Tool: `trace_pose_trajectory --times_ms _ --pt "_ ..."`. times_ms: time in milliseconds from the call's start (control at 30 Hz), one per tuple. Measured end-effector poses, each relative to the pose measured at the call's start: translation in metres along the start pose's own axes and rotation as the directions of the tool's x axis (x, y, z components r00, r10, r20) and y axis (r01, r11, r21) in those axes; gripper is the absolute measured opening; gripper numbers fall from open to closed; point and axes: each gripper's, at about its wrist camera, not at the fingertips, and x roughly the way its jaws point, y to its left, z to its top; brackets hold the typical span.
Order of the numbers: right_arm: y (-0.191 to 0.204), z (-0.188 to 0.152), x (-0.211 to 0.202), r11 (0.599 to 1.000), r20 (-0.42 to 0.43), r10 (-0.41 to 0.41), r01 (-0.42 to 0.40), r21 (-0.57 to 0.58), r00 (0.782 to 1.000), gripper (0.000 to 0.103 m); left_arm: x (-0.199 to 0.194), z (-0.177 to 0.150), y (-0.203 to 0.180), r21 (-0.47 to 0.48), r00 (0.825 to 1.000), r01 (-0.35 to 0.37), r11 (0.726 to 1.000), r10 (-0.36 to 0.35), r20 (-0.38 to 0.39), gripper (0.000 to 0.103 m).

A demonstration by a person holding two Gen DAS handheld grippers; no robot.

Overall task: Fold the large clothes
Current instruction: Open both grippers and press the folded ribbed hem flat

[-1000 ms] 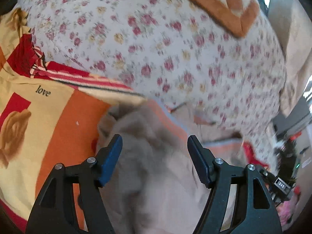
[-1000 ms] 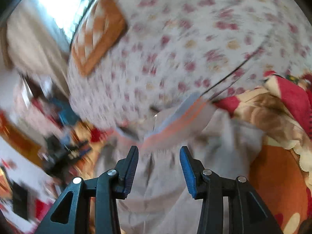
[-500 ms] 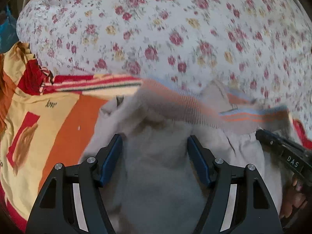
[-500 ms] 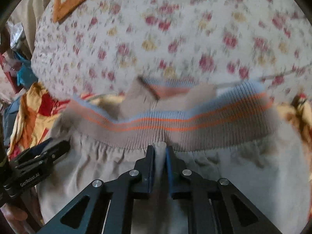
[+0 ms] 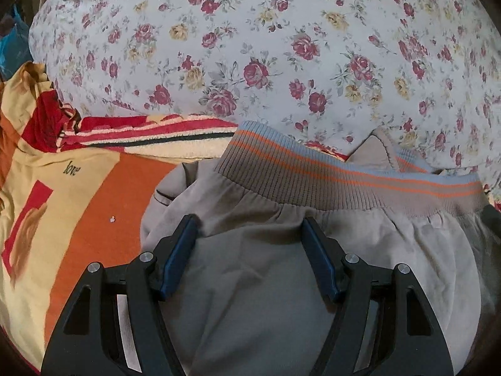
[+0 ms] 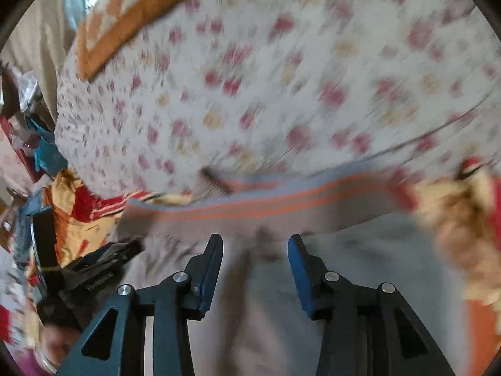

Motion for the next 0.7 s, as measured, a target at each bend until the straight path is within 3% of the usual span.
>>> trace_pose_trajectory --times_ms 100,167,267,500,700 --pt "-0.030 -0.003 0.003 0.994 -0.013 -0.106 0.107 0.026 0.994 0.041 0.001 0.001 0.000 -0.005 1.000 0.014 1.000 -0.014 0.001 0.070" --pt "-0.060 -0.013 0.014 0.987 -0.061 -0.128 0.133 0.091 0.990 0.038 0.003 0.001 -0.002 0.004 1.000 0.026 1.000 -0.026 0.009 0.071" --pt "-0.075 -0.018 0.020 0.984 -0.036 -0.115 0.119 0.130 0.993 0.037 0.009 0.001 -0.004 0.013 0.999 0.032 0.999 -0.032 0.001 0.075" --pt "-0.060 -0.014 0.010 0.981 -0.061 -0.156 0.162 0.106 0.986 0.038 0.005 -0.004 0.000 0.012 0.998 0.055 0.998 -0.055 0.002 0.075" --pt "-0.019 -0.025 -0.042 0.996 -0.033 -0.087 0.088 0.029 0.996 0.042 -0.025 -0.012 0.009 0.024 0.997 0.067 0.997 -0.067 0.037 0.075"
